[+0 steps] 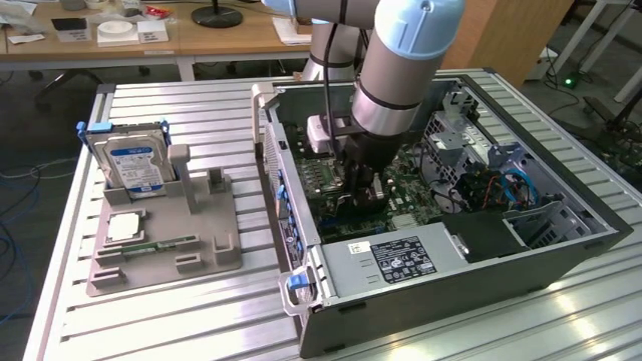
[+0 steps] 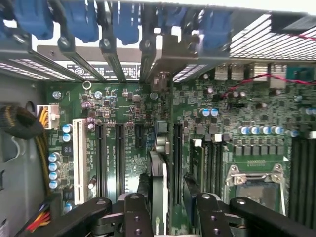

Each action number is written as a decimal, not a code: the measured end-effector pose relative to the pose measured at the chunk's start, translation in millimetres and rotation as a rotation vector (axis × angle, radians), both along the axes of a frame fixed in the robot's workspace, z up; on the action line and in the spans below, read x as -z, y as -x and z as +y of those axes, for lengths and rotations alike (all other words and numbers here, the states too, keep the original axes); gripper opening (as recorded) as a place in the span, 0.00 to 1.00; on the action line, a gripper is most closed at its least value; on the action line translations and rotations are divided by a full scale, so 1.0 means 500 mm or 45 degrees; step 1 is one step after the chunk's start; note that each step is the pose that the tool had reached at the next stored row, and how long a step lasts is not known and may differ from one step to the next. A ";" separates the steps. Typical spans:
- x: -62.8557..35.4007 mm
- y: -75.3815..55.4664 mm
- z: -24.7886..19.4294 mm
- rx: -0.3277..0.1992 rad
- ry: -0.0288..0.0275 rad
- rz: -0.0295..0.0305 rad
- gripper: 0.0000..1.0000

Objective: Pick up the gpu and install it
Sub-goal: 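Insert the gpu into the slot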

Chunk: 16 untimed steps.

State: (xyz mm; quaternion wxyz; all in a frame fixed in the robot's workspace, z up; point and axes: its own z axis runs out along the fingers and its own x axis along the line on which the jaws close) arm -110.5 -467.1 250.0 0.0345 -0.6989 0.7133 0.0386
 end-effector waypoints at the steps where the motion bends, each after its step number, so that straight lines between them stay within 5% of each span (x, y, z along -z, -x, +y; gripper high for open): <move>1: -0.006 0.000 0.0000 0.000 -0.0007 -0.0007 0.40; 8: -0.044 0.000 0.0000 0.000 -0.0009 -0.0108 0.40; 12: -0.045 0.000 0.0000 -0.001 -0.0015 -0.0116 0.39; 16: -0.045 0.000 0.0000 0.000 -0.0012 -0.0115 0.21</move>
